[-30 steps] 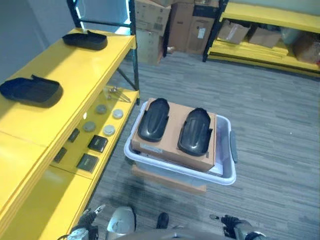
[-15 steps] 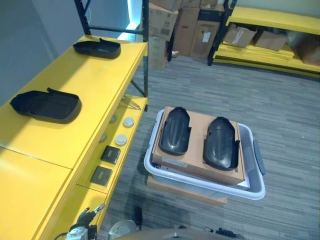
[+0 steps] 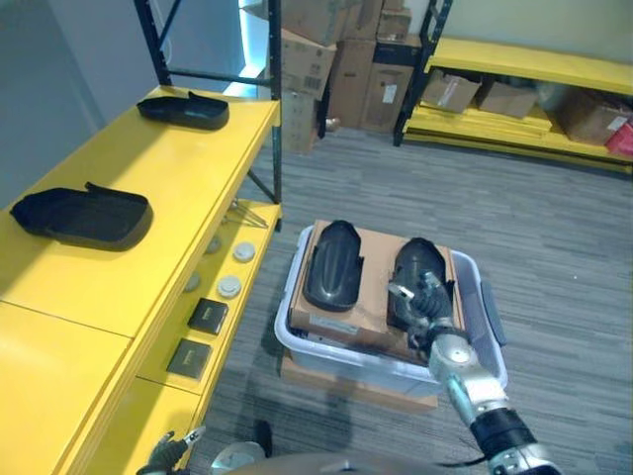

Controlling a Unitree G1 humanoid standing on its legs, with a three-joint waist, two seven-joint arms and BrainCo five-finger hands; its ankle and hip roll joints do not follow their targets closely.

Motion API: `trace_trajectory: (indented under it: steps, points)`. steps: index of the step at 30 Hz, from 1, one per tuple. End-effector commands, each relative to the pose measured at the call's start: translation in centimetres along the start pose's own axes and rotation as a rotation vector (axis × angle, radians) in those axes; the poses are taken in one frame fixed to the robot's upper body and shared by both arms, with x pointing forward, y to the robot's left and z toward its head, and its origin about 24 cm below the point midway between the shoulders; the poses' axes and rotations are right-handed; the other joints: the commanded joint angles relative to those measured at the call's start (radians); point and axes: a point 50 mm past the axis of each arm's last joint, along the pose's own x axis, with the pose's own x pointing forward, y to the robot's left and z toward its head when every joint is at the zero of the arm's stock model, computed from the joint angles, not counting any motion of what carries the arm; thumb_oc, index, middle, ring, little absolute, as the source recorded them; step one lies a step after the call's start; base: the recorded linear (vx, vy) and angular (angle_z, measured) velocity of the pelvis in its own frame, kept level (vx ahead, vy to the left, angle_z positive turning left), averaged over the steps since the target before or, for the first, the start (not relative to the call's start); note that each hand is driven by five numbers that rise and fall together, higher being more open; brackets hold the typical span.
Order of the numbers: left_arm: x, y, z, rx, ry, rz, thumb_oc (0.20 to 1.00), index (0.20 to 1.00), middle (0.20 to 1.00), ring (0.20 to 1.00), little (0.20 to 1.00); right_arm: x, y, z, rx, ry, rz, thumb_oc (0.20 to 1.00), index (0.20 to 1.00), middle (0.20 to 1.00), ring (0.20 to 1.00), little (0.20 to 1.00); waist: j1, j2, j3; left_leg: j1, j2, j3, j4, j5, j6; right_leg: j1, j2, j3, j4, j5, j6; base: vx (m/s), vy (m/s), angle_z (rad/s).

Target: Move parts from the plastic box to the shelf.

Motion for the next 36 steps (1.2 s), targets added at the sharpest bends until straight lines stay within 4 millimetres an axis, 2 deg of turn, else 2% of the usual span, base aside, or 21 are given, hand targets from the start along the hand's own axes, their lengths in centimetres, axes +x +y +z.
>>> trace_trajectory:
  steps: [1,3,6,7,10,12,13,14,16,17,20,24,25,28,35,36]
  points:
    - [0.4,-0.2,1.0,0.007,-0.022,0.017,1.0,1.0,1.0,1.0,1.0,0.9,-3.2,3.4,0.032,-0.124,-0.116,1.0,1.0,1.0,1.0,1.0,0.015,0.03,-0.002,0.067,0.037,0.016,0.053,-0.176,-0.003,-0.08,0.014,-0.021,0.008,0.006,0.021,0.03,0.018,-0.16]
    - [0.3,0.3,0.4,0.002,-0.008,0.034,1.0,1.0,1.0,1.0,1.0,0.8,-4.7,5.4,0.037,-0.194,-0.15,1.0,1.0,1.0,1.0,1.0,0.01,0.029,-0.005,0.072,0.037,0.023,0.048,-0.178,-0.002,-0.079,0.015,-0.021,0.008,0.005,0.022,0.07,0.004,-0.18]
    - [0.1,0.9,-0.5,-0.001,0.016,0.051,1.0,1.0,1.0,1.0,1.0,0.5,-6.4,7.4,-0.028,-0.266,-0.212,1.0,1.0,1.0,1.0,1.0,0.006,0.027,-0.007,0.076,0.037,0.031,0.043,-0.18,0.0,-0.081,0.016,-0.02,0.01,0.004,0.024,0.14,-0.002,-0.06]
    - [0.0,1.1,-1.2,-0.002,0.031,0.058,1.0,1.0,1.0,1.0,1.0,0.5,-7.6,7.7,-0.098,-0.279,-0.271,1.0,1.0,1.0,1.0,1.0,0.008,0.027,-0.006,0.074,0.036,0.03,0.044,-0.182,0.0,-0.086,0.014,-0.023,0.013,0.003,0.025,0.17,-0.015,-0.08]
    - [-0.2,1.4,-1.7,0.012,0.03,0.066,1.0,1.0,1.0,1.0,1.0,0.6,-9.2,7.6,-0.162,-0.269,-0.354,1.0,1.0,1.0,1.0,1.0,0.016,0.028,0.002,0.053,0.037,0.023,0.056,-0.184,0.003,-0.107,0.011,-0.029,0.026,0.001,0.026,0.11,-0.033,-0.05]
    - [0.1,1.3,-0.1,0.009,-0.038,0.048,1.0,1.0,1.0,1.0,1.0,1.6,-10.8,8.0,-0.171,-0.289,-0.48,1.0,1.0,1.0,1.0,1.0,0.03,0.036,0.041,-0.047,0.039,-0.003,0.107,-0.177,0.006,-0.19,0.004,-0.034,0.07,-0.003,0.025,-0.2,-0.031,-0.01]
    - [0.4,1.2,1.9,-0.01,-0.099,0.03,1.0,1.0,1.0,1.0,1.0,2.4,-11.6,9.0,-0.141,-0.315,-0.547,1.0,1.0,1.0,1.0,1.0,0.037,0.043,0.081,-0.109,0.037,-0.02,0.135,-0.171,0.006,-0.234,-0.001,-0.038,0.085,0.0,0.024,-0.32,-0.025,0.03]
    - [0.6,1.2,2.6,-0.018,-0.117,0.024,1.0,1.0,1.0,1.0,1.0,2.7,-11.8,9.4,-0.134,-0.323,-0.566,1.0,1.0,1.0,1.0,1.0,0.038,0.046,0.092,-0.13,0.036,-0.025,0.146,-0.169,0.006,-0.249,-0.003,-0.04,0.09,0.001,0.024,-0.41,-0.036,0.12]
    - [1.0,0.8,6.5,-0.052,-0.222,-0.003,1.0,1.0,1.0,1.0,1.0,4.1,-13.2,11.1,-0.054,-0.359,-0.642,1.0,1.0,1.0,1.0,1.0,0.048,0.059,0.162,-0.236,0.03,-0.057,0.202,-0.159,0.004,-0.322,-0.009,-0.044,0.11,0.014,0.022,-0.34,-0.075,0.13]
    - [1.0,0.6,7.6,-0.069,-0.251,-0.004,1.0,1.0,1.0,1.0,1.0,4.4,-13.6,11.3,-0.019,-0.357,-0.66,1.0,1.0,1.0,1.0,1.0,0.053,0.059,0.182,-0.269,0.029,-0.068,0.221,-0.156,0.003,-0.344,-0.01,-0.046,0.116,0.018,0.021,-0.26,-0.137,0.17]
    - [0.9,0.1,10.2,-0.096,-0.322,-0.024,1.0,1.0,1.0,1.0,1.0,5.2,-14.5,10.7,0.069,-0.323,-0.719,1.0,1.0,1.0,1.0,1.0,0.074,0.057,0.233,-0.347,0.026,-0.105,0.258,-0.146,-0.006,-0.386,-0.008,-0.066,0.127,0.025,0.019,-0.14,-0.161,0.15]
    - [0.7,-0.9,11.3,-0.016,-0.378,-0.073,1.0,1.0,1.0,1.0,1.0,5.5,-15.7,10.4,0.106,-0.306,-0.764,1.0,1.0,1.0,1.0,1.0,0.098,0.056,0.262,-0.382,0.024,-0.134,0.254,-0.13,-0.013,-0.403,-0.003,-0.094,0.126,0.028,0.019,-0.03,-0.117,0.18]
    - [0.6,-1.0,11.4,-0.01,-0.384,-0.091,1.0,1.0,1.0,1.0,1.0,5.6,-16.0,10.6,0.109,-0.297,-0.769,1.0,1.0,1.0,1.0,1.0,0.108,0.063,0.266,-0.372,0.028,-0.147,0.244,-0.146,-0.021,-0.396,0.005,-0.091,0.127,0.013,0.029,0.05,-0.072,0.13]
    - [0.6,-1.1,11.6,-0.006,-0.391,-0.107,1.0,1.0,1.0,1.0,1.0,5.7,-16.1,10.6,0.101,-0.274,-0.759,1.0,1.0,1.0,1.0,1.0,0.111,0.069,0.273,-0.37,0.026,-0.151,0.234,-0.141,-0.024,-0.395,0.005,-0.092,0.126,0.008,0.029,0.03,0.0,0.15]
    - [0.5,-1.1,10.8,-0.012,-0.374,-0.138,1.0,1.0,1.0,1.0,1.0,5.8,-15.9,8.9,0.035,-0.196,-0.738,1.0,1.0,1.0,1.0,1.0,0.115,0.076,0.273,-0.345,0.028,-0.144,0.208,-0.132,-0.03,-0.371,0.003,-0.09,0.107,0.005,0.027,0.01,0.021,0.05]
    - [0.5,-1.0,10.9,-0.018,-0.374,-0.14,1.0,1.0,1.0,1.0,1.0,5.8,-15.9,8.5,0.035,-0.167,-0.737,1.0,1.0,1.0,1.0,1.0,0.11,0.074,0.275,-0.357,0.025,-0.136,0.207,-0.111,-0.025,-0.38,-0.005,-0.096,0.105,0.019,0.02,-0.06,0.034,0.02]
